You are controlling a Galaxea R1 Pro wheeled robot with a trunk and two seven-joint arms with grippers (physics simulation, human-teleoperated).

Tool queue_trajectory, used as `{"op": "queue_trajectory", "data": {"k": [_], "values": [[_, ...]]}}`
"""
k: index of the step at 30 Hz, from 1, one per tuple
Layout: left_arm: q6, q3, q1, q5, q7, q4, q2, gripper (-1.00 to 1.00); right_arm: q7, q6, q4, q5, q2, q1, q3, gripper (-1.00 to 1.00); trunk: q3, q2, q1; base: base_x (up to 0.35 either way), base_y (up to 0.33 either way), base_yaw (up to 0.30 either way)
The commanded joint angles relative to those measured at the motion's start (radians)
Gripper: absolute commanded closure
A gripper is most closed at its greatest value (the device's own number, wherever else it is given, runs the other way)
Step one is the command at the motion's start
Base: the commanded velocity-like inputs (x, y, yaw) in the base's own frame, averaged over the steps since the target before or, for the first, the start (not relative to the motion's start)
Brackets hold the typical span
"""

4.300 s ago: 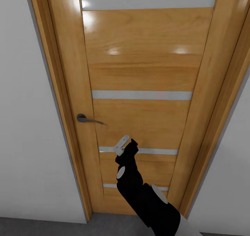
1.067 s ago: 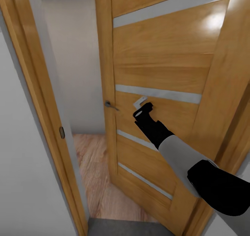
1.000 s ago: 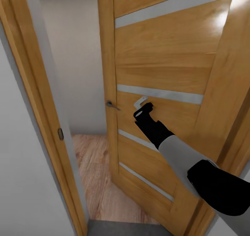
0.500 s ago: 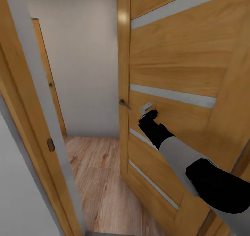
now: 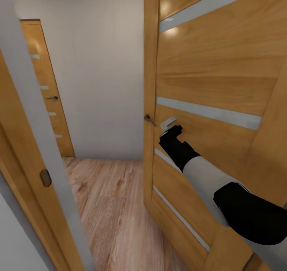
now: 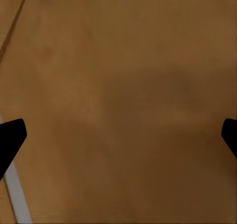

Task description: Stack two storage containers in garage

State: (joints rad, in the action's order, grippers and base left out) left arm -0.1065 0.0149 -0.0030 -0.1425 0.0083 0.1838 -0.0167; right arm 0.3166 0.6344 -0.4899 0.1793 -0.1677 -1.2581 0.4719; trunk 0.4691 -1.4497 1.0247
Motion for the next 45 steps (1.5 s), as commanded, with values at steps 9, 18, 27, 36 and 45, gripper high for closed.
{"op": "queue_trajectory", "data": {"k": [9, 18, 27, 36, 45], "values": [[-0.002, 0.000, 0.000, -0.005, 0.001, 0.000, 0.000, -1.00, 0.006, 0.000, -0.002, 0.023, 0.003, -0.001, 0.010, -1.00, 0.001, 0.000, 0.000, 0.213, -0.119, 0.000], [-0.002, 0.001, 0.000, -0.005, 0.001, 0.000, 0.000, -1.00, 0.006, 0.002, -0.001, 0.022, 0.005, -0.001, 0.008, -1.00, 0.001, 0.000, 0.000, 0.216, -0.087, 0.000], [-0.004, 0.003, 0.000, -0.005, 0.001, 0.001, -0.001, -1.00, 0.006, 0.002, -0.001, 0.021, 0.005, -0.001, 0.008, -1.00, 0.001, 0.000, 0.000, 0.077, -0.004, 0.000], [-0.003, 0.002, 0.000, -0.005, -0.001, 0.000, 0.000, -1.00, 0.004, 0.002, -0.001, 0.020, 0.006, -0.001, 0.008, -1.00, 0.001, 0.000, 0.000, 0.211, 0.000, 0.000], [-0.004, 0.002, 0.000, -0.005, -0.001, 0.000, 0.000, -1.00, 0.005, 0.007, 0.000, 0.019, 0.007, -0.001, 0.008, -1.00, 0.001, 0.000, 0.000, 0.319, 0.000, 0.000]]}}
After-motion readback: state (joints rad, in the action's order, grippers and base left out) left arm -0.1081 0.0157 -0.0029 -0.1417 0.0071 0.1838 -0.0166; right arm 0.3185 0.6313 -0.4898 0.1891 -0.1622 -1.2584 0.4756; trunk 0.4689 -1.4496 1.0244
